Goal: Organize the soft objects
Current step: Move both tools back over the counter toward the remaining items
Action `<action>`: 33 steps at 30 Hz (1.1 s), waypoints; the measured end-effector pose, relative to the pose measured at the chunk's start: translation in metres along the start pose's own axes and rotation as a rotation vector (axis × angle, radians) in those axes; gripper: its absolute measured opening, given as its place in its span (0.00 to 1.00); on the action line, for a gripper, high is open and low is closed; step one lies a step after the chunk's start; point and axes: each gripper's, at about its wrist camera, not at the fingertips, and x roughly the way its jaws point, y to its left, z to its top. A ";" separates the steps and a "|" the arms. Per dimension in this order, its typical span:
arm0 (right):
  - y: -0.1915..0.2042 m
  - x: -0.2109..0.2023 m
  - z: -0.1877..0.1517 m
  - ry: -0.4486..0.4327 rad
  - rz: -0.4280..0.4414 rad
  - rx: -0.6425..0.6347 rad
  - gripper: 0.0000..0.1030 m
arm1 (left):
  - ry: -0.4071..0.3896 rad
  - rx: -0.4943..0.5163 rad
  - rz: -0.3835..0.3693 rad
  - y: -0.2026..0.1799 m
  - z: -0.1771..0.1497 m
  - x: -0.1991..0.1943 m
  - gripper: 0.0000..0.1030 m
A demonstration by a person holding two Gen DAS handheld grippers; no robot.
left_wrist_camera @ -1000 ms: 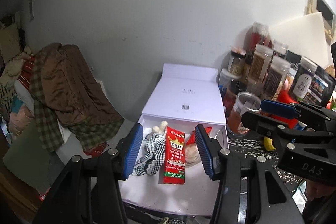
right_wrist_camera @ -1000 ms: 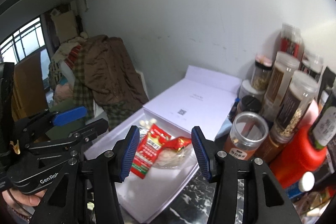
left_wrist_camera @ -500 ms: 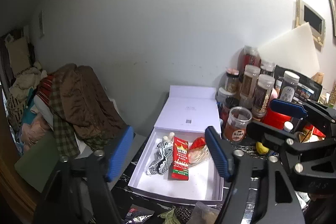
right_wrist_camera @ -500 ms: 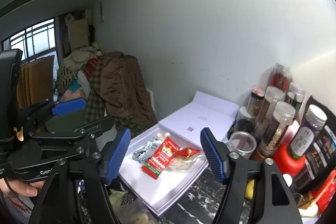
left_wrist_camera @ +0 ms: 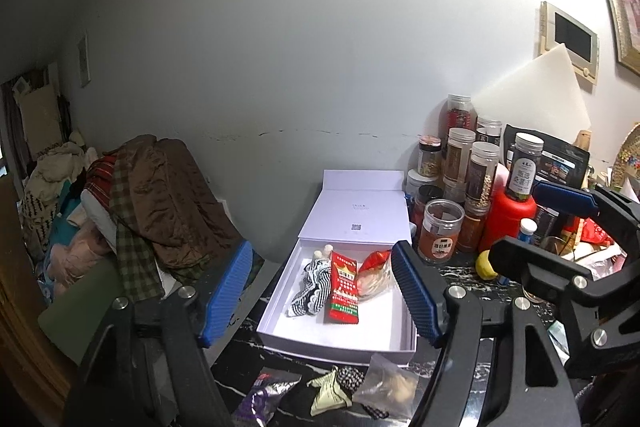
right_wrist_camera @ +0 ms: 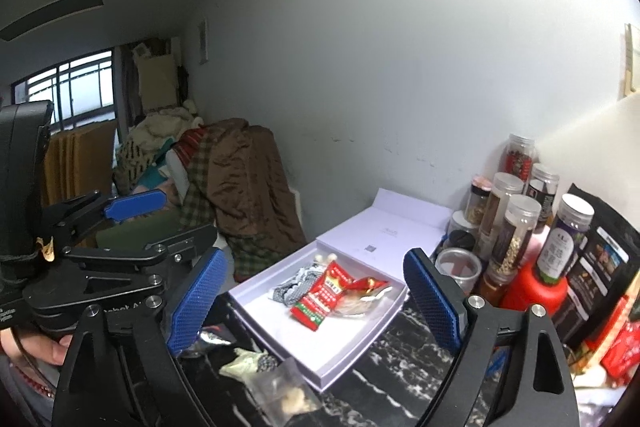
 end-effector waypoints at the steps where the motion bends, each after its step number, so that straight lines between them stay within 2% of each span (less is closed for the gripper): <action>1: 0.001 -0.002 -0.003 -0.001 0.000 0.004 0.89 | 0.002 0.000 -0.003 0.000 -0.002 -0.002 0.70; 8: 0.005 -0.015 -0.030 0.008 0.014 0.028 0.89 | 0.025 -0.007 -0.026 0.002 -0.023 -0.016 0.70; 15: 0.009 -0.015 -0.059 0.050 0.023 0.056 0.89 | 0.079 -0.016 -0.064 0.004 -0.050 -0.017 0.70; 26: 0.012 0.007 -0.117 0.156 0.067 0.125 0.89 | 0.244 -0.066 -0.091 0.006 -0.106 0.008 0.70; 33: 0.009 0.022 -0.148 0.228 0.074 0.166 0.89 | 0.310 -0.069 -0.107 0.001 -0.135 0.015 0.70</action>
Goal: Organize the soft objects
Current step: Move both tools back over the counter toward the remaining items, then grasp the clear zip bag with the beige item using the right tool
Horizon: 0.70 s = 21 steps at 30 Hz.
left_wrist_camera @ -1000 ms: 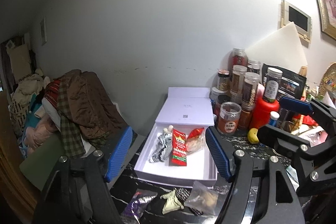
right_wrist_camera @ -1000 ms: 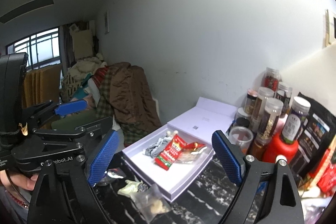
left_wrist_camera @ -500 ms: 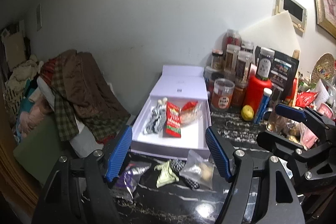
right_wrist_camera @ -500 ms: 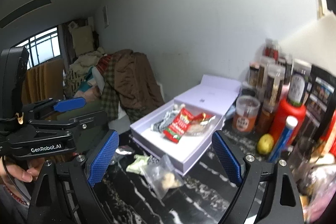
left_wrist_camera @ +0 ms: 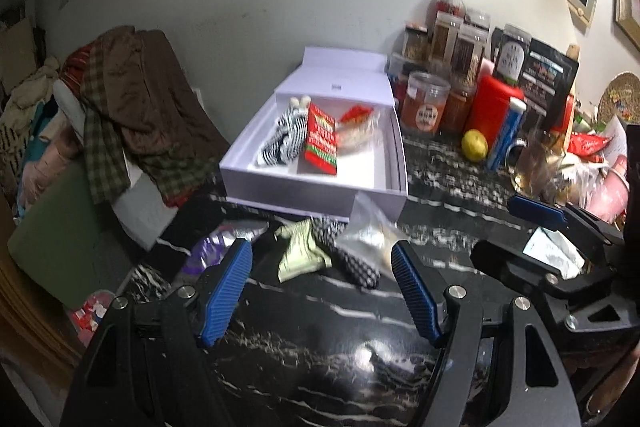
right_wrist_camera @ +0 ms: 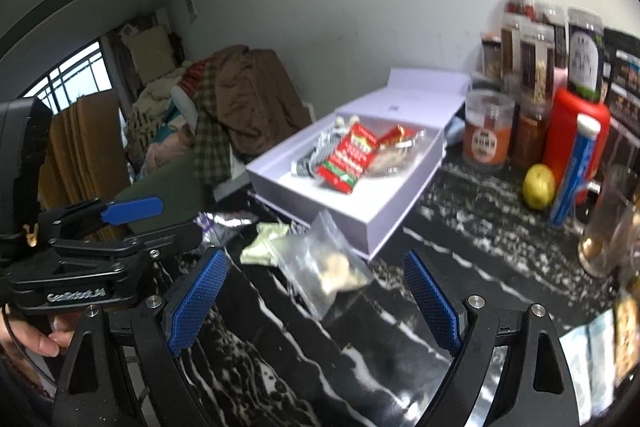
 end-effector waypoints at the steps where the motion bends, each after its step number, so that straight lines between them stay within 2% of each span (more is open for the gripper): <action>1: -0.001 0.003 -0.003 0.008 -0.002 0.001 0.89 | 0.008 -0.003 -0.004 0.000 -0.003 0.002 0.70; 11: 0.000 0.038 -0.024 0.096 0.006 -0.010 0.88 | 0.065 -0.041 -0.021 0.007 -0.027 0.021 0.70; 21: -0.004 0.081 -0.020 0.145 -0.002 -0.032 0.89 | 0.104 -0.107 -0.005 0.032 -0.033 0.040 0.70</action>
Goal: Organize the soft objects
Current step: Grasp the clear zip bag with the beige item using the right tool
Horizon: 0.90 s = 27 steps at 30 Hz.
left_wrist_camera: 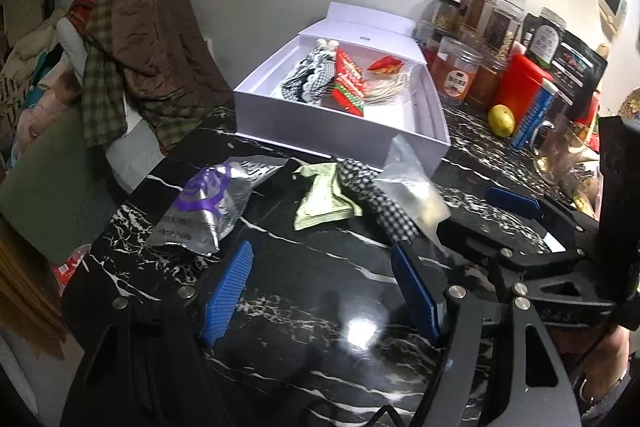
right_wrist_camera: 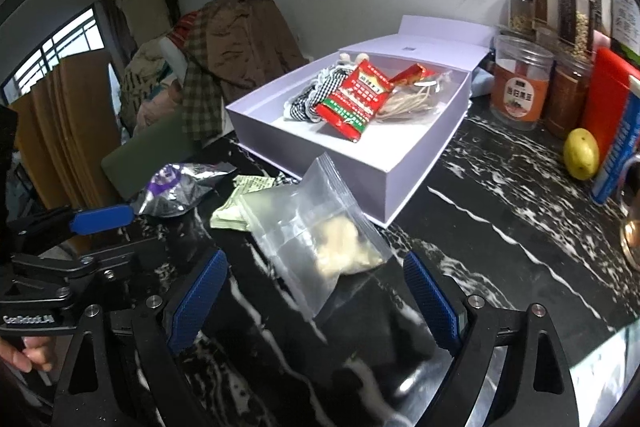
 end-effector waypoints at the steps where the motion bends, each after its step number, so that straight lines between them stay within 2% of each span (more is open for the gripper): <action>1: 0.000 0.004 0.001 0.004 -0.001 -0.004 0.88 | 0.001 -0.006 0.004 0.002 0.001 0.001 0.70; 11: 0.002 0.045 0.015 0.078 0.010 -0.088 0.89 | -0.010 -0.049 0.024 0.021 0.012 0.008 0.70; 21: 0.003 0.063 0.018 0.120 0.038 -0.132 0.88 | -0.004 -0.048 0.022 0.023 0.017 0.016 0.70; 23: 0.002 0.063 0.018 0.121 0.032 -0.134 0.75 | -0.002 -0.046 0.019 0.023 0.017 0.016 0.70; 24: 0.001 0.064 0.018 0.124 0.032 -0.130 0.64 | -0.001 -0.044 0.018 0.022 0.017 0.017 0.70; 27: -0.008 0.062 0.017 0.135 0.079 -0.072 0.46 | 0.004 -0.042 0.013 0.020 0.018 0.018 0.70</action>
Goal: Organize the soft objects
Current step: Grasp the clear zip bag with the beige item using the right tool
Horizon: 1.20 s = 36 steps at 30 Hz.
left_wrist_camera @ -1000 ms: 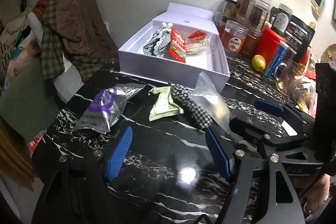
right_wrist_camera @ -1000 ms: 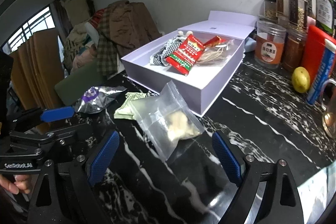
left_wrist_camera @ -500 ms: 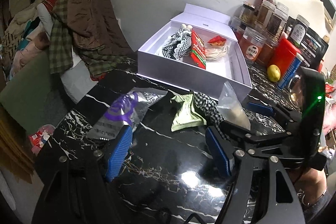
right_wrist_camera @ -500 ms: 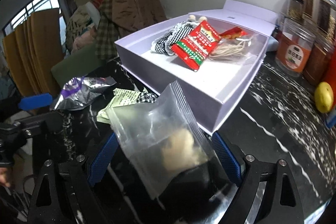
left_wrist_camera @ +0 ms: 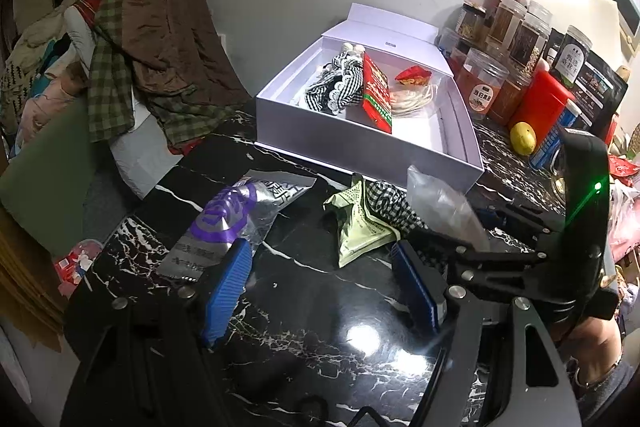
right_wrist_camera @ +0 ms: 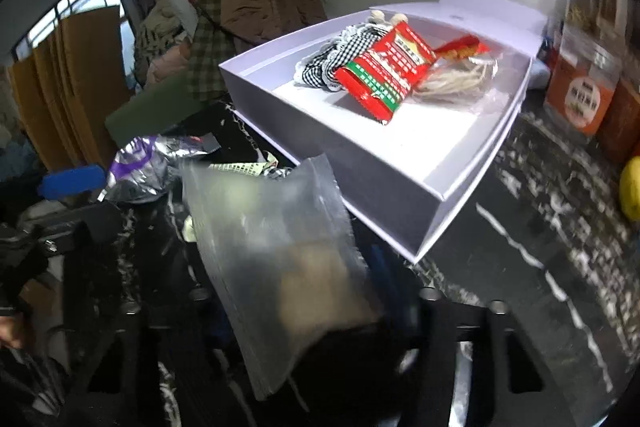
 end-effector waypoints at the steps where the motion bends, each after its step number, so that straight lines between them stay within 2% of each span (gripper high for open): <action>1: -0.001 -0.002 -0.001 0.000 0.007 0.009 0.40 | 0.001 -0.002 -0.003 0.000 0.000 0.000 0.70; 4: -0.004 -0.008 -0.005 -0.003 0.021 0.031 0.26 | 0.002 -0.003 -0.012 -0.003 0.000 0.000 0.70; 6: -0.007 -0.014 -0.008 -0.010 0.025 0.046 0.24 | 0.002 0.001 -0.015 -0.006 0.000 0.001 0.70; 14: -0.018 -0.043 -0.023 -0.046 0.032 0.106 0.24 | 0.017 0.041 -0.059 -0.028 0.000 0.007 0.70; 21: -0.037 -0.071 -0.047 -0.056 -0.054 0.186 0.24 | 0.035 0.081 -0.102 -0.057 0.003 0.021 0.70; 26: -0.046 -0.082 -0.057 -0.060 -0.123 0.197 0.24 | 0.041 0.090 -0.115 -0.077 0.004 0.035 0.70; 36: -0.064 -0.089 -0.059 -0.075 -0.137 0.243 0.24 | 0.097 0.062 -0.128 -0.091 0.003 0.075 0.70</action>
